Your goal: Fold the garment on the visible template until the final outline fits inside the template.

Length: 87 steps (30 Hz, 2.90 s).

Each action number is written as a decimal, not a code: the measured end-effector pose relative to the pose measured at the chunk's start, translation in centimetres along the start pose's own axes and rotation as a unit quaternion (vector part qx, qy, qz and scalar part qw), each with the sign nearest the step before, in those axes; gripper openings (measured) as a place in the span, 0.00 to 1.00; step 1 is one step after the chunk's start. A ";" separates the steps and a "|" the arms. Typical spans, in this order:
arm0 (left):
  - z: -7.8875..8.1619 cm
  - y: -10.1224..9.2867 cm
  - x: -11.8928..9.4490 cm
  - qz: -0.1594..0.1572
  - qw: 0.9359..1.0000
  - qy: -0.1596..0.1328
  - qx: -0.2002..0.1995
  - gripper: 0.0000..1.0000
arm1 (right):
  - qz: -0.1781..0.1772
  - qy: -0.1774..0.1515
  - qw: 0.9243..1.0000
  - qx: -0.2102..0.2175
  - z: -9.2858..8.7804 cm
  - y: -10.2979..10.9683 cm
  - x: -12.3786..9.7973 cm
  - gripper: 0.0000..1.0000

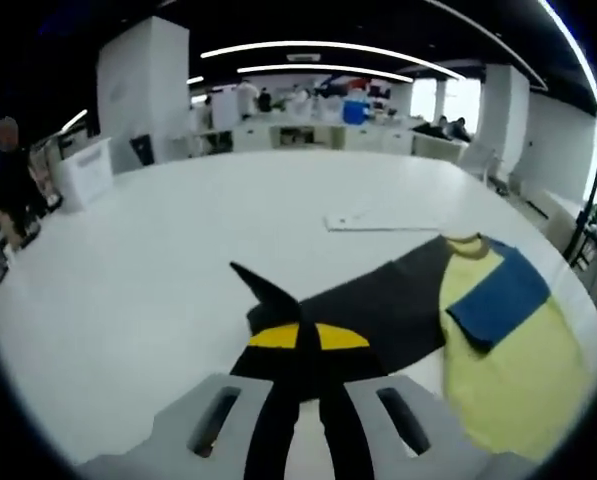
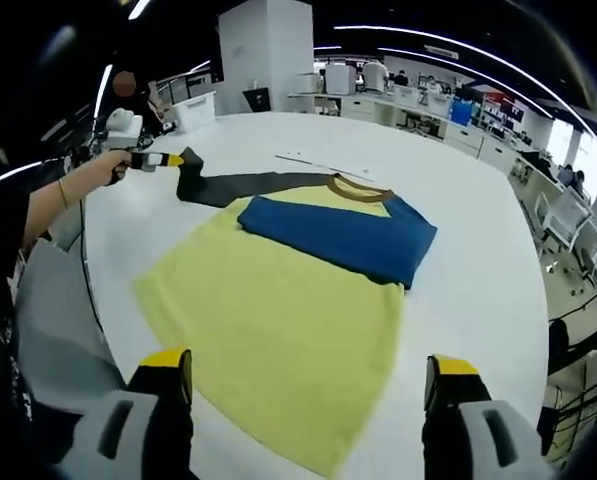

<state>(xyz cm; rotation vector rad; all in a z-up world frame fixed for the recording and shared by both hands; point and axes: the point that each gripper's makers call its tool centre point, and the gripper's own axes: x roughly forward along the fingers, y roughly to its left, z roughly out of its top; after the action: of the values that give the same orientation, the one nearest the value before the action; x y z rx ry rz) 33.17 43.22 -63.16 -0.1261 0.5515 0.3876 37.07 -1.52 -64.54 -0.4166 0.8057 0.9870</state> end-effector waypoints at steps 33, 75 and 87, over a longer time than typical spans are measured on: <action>7.7 -17.8 1.2 -0.152 0.985 -0.046 0.069 0.01 | 0.025 -0.042 0.999 -0.005 0.7 1.1 -2.4 0.98; 4.4 -36.8 3.6 -0.294 0.949 0.001 0.117 0.01 | 0.026 -0.023 0.999 0.013 -1.4 0.3 -1.8 0.97; 2.4 -40.1 4.1 -0.318 0.939 0.016 0.127 0.01 | 0.028 -0.016 0.999 0.019 -1.8 0.2 -1.2 0.97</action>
<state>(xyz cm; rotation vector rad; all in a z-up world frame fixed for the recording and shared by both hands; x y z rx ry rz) 53.21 8.20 -62.73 -0.0565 0.5562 -0.3179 35.81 -3.23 -64.77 -0.3461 0.8094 1.0253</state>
